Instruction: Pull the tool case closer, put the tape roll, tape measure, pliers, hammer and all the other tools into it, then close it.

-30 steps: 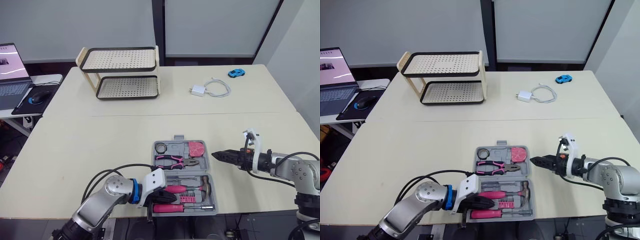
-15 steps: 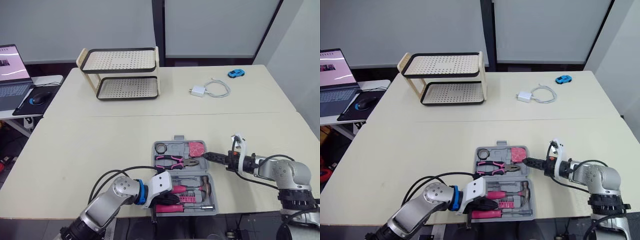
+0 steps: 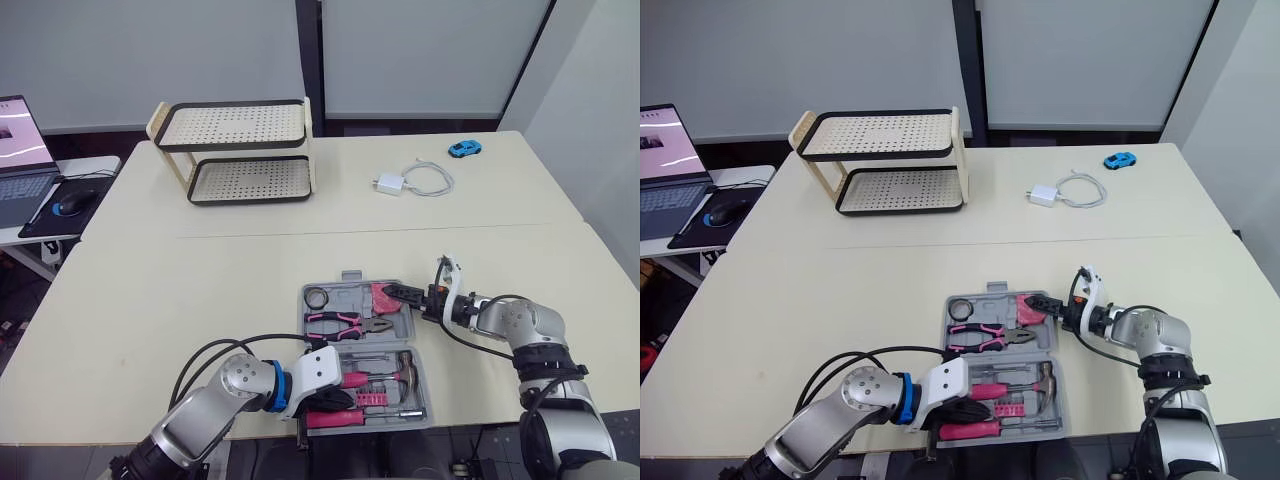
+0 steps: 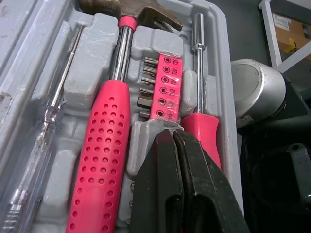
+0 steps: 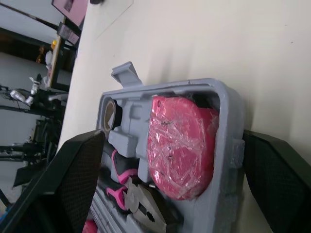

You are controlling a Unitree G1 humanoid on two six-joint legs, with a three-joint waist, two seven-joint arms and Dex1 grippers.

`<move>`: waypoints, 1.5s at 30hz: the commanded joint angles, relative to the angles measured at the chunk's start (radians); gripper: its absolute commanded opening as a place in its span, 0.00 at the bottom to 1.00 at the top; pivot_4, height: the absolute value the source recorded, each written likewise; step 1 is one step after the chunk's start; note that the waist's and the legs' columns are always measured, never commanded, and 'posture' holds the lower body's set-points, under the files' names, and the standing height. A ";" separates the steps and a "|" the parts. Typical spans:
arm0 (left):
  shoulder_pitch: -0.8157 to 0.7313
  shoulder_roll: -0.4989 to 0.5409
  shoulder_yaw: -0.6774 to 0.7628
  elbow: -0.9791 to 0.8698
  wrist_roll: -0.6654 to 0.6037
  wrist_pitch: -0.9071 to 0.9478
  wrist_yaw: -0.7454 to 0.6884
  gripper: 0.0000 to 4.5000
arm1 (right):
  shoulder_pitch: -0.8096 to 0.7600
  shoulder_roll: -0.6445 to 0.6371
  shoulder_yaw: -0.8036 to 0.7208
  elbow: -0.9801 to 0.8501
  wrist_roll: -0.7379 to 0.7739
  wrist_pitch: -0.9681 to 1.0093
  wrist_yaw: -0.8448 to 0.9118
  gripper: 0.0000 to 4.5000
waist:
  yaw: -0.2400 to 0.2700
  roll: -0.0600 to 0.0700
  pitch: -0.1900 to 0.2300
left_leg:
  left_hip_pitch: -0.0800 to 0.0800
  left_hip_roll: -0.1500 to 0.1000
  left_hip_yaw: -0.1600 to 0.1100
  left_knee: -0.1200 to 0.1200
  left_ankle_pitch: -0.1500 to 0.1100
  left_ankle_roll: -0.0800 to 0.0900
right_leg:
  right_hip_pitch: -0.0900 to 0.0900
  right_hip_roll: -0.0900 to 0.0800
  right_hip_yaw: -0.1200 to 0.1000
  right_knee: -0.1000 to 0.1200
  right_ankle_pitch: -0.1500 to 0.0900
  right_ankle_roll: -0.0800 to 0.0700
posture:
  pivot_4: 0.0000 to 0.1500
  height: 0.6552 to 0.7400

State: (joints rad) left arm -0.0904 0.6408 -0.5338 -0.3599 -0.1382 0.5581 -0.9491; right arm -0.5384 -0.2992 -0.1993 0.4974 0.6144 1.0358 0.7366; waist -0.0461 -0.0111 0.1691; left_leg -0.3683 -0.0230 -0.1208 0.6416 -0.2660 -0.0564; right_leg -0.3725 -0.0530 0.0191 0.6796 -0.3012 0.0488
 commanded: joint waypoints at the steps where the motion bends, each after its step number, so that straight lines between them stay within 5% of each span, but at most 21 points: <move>1: 0.017 0.016 -0.029 0.013 0.031 0.025 0.006 0.01 | -0.040 0.025 -0.064 -0.002 0.067 0.014 0.009 1.00 | 0.000 0.000 0.000 | 0.000 0.000 0.000 0.000 0.000 0.000 | 0.000 0.000 0.000 0.000 0.000 0.000 | 1.00 1.00; 21: 0.004 0.028 0.040 -0.046 -0.015 -0.009 -0.007 0.01 | 0.022 0.004 -0.144 -0.319 0.246 0.241 -0.047 1.00 | 0.000 0.001 0.001 | -0.002 0.000 0.000 -0.001 0.000 0.000 | -0.002 0.000 0.001 0.000 0.000 0.000 | 1.00 1.00; 31: 0.171 0.346 0.366 -0.345 -0.187 0.057 -0.139 0.01 | 0.072 -0.028 -0.182 -0.498 0.376 0.392 -0.099 1.00 | -0.003 0.003 0.002 | -0.012 0.000 0.000 0.000 0.000 0.000 | -0.012 0.000 0.001 0.001 0.000 0.000 | 1.00 1.00; 34: 0.297 0.496 0.499 -0.329 -0.168 -0.001 -0.214 0.01 | 0.095 -0.049 -0.220 -0.577 0.458 0.492 -0.122 1.00 | -0.003 0.004 0.002 | -0.014 0.000 0.000 -0.001 0.000 0.000 | -0.015 0.000 0.001 0.001 -0.001 -0.001 | 1.00 1.00; 37: 0.333 0.540 0.561 -0.270 -0.167 -0.041 -0.233 0.01 | 0.119 -0.072 -0.244 -0.640 0.538 0.566 -0.143 1.00 | 0.001 0.006 0.004 | -0.014 0.000 0.001 -0.001 0.000 0.000 | -0.014 0.000 0.001 0.001 -0.001 -0.001 | 1.00 1.00; 45: 0.375 0.481 0.582 -0.161 -0.136 -0.089 -0.185 0.01 | 0.328 -0.402 -0.206 -0.934 0.953 0.550 -0.184 1.00 | 0.016 0.007 0.006 | -0.015 0.000 0.001 -0.001 -0.001 0.001 | -0.014 -0.001 0.000 -0.001 -0.001 -0.001 | 1.00 1.00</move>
State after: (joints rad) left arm 0.2825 1.1326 0.0468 -0.5116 -0.2750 0.4816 -1.1518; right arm -0.2101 -0.6732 -0.3990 -0.3662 1.4985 1.6025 0.5568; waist -0.0296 -0.0043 0.1749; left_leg -0.3832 -0.0233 -0.1193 0.6408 -0.2667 -0.0550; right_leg -0.3863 -0.0541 0.0191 0.6787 -0.3022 0.0476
